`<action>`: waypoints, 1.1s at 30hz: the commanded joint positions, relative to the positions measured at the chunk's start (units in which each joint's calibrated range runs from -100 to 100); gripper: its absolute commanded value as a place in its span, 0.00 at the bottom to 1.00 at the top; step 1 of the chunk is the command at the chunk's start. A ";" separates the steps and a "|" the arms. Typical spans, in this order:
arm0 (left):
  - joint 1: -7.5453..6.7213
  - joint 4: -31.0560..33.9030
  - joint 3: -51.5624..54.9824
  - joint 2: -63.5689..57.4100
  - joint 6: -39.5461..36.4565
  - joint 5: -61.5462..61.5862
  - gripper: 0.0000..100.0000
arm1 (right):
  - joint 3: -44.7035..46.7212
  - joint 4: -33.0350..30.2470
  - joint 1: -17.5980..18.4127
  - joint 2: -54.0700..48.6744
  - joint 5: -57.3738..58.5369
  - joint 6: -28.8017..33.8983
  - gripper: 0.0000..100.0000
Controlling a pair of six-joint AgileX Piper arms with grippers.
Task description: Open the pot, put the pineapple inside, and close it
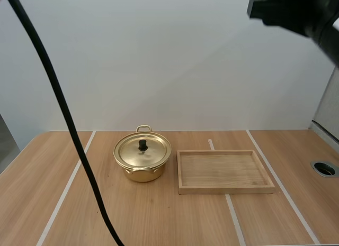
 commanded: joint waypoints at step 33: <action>3.17 4.92 54.71 -22.65 -10.09 2.44 1.00 | 53.85 -6.39 -0.19 -17.11 -8.06 -0.14 1.00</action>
